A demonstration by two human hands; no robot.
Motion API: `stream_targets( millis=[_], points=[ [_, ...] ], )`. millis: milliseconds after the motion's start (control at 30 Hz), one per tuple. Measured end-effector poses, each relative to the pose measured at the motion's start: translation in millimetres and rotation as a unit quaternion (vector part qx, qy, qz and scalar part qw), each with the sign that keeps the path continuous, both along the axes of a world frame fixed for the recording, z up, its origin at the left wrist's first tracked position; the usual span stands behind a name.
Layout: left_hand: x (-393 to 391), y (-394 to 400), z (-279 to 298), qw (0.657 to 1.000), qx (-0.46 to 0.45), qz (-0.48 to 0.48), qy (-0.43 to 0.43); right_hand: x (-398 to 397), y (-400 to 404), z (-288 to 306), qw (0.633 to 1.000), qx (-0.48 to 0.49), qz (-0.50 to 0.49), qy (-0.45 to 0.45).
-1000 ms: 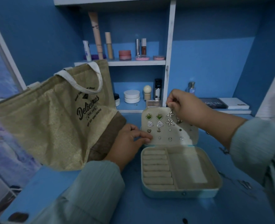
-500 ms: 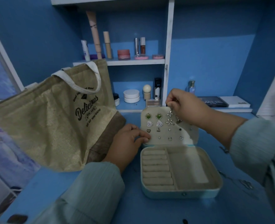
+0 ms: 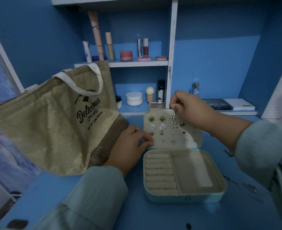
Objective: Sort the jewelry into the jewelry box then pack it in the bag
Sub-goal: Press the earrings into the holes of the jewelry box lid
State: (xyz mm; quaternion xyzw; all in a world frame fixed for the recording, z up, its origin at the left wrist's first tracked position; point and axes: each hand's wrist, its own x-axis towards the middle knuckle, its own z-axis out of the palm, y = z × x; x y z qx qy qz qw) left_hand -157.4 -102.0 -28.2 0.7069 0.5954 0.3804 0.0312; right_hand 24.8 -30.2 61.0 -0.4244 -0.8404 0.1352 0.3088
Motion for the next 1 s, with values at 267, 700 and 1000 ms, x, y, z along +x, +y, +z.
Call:
stream_targets(
  millis=[267, 700, 1000],
  points=[
    [5.9, -3.0, 7.1, 0.967, -0.119, -0.017, -0.224, 5.2, -1.1, 9.9, 1.000, -0.028, 0.003, -0.005],
    [-7.7, -11.8, 5.1, 0.992, -0.047, -0.098, -0.059, -3.2, -36.0, 35.8, 0.955, -0.219, 0.084, -0.179],
    [-11.1, -7.8, -1.1, 0.994, 0.005, -0.105, 0.010, -37.9, -33.0, 8.2, 0.944, -0.221, 0.076, -0.232]
  ],
)
